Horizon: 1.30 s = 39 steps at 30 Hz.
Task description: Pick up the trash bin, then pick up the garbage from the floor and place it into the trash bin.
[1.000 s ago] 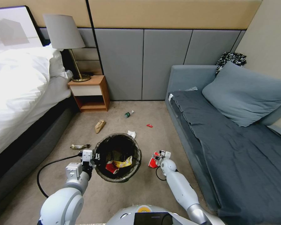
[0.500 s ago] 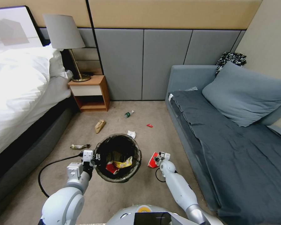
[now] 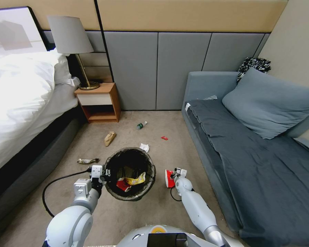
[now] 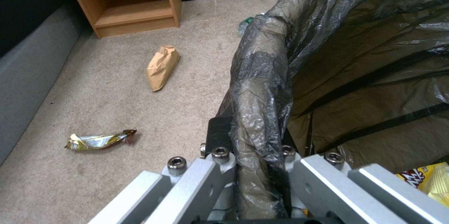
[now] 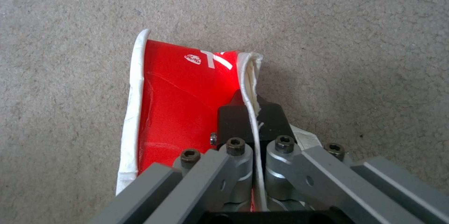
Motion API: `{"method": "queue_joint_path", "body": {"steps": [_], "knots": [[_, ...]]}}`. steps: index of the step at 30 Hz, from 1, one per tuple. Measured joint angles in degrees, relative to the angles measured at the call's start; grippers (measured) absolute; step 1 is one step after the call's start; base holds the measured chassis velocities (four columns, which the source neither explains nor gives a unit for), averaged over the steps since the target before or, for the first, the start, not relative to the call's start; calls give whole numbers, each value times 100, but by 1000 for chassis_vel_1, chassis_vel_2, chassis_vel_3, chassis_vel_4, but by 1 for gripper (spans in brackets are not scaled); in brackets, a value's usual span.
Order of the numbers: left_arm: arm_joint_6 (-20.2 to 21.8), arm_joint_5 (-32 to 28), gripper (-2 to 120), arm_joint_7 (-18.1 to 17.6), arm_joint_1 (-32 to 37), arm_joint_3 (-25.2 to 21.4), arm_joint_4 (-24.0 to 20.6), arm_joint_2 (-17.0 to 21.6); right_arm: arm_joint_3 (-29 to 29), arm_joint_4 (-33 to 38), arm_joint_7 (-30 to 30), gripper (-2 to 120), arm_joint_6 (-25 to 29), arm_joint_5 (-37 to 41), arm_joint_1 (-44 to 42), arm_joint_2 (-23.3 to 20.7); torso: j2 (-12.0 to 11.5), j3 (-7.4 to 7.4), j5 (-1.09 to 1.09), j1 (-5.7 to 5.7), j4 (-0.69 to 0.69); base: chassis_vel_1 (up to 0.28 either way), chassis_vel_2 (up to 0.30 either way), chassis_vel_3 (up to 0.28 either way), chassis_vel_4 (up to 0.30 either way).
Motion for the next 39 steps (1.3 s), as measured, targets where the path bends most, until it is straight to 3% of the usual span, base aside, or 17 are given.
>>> {"method": "queue_joint_path", "body": {"steps": [6, 9, 13, 15, 21, 24, 26, 29, 39], "knots": [[-3, 20, 1, 0, 9, 11, 7, -6, 2, 169, -5, 0, 21, -103, -61, -49, 0, 0, 1, 0, 0, 0, 0, 0, 0], [-3, 22, 1, 0, 39, 12, 2, 30, 41, 844, 117, 0, -45, -76, -168, -224, 0, 0, 1, 0, 0, 0, 0, 0, 0], [-3, 25, 1, 0, 66, 13, -11, 44, 52, 1196, 236, 0, -94, 2, -211, -321, 0, 0, 0, 0, 0, 0, 0, 0, 0], [-3, 35, 1, 1, 130, 13, -56, 52, 58, 2018, 560, 0, -180, 230, -301, -620, 0, 0, 2, 0, -1, 0, 0, 0, 0], [-2, 55, 1, 1, 223, -10, -104, 51, 145, 3163, 928, 0, -357, 822, -355, -1054, 0, 0, 2, 0, 0, 0, 0, 0, 0], [-6, 121, 1, -3, 323, -31, -142, -1, 292, 4152, 1145, 0, -487, 1280, -414, -1506, 1, 0, 1, 0, 1, 0, 0, 0, 0], [-9, 135, 1, -3, 356, -32, -167, -30, 337, 4423, 1170, 0, -503, 1341, -447, -1712, 1, 0, 2, 0, 1, 0, 0, 0, 0], [-22, 196, 1, -6, 411, -30, -208, -96, 490, 5328, 1175, 0, -585, 1526, -519, -2375, 1, 0, 1, 0, -2, 0, 0, 0, 0], [-26, 243, 1, -10, 449, 15, -266, -106, 561, 7025, 992, 0, -767, 1999, -656, -2989, 1, 0, 0, -1, 0, 0, 0, 0, 0]]}}
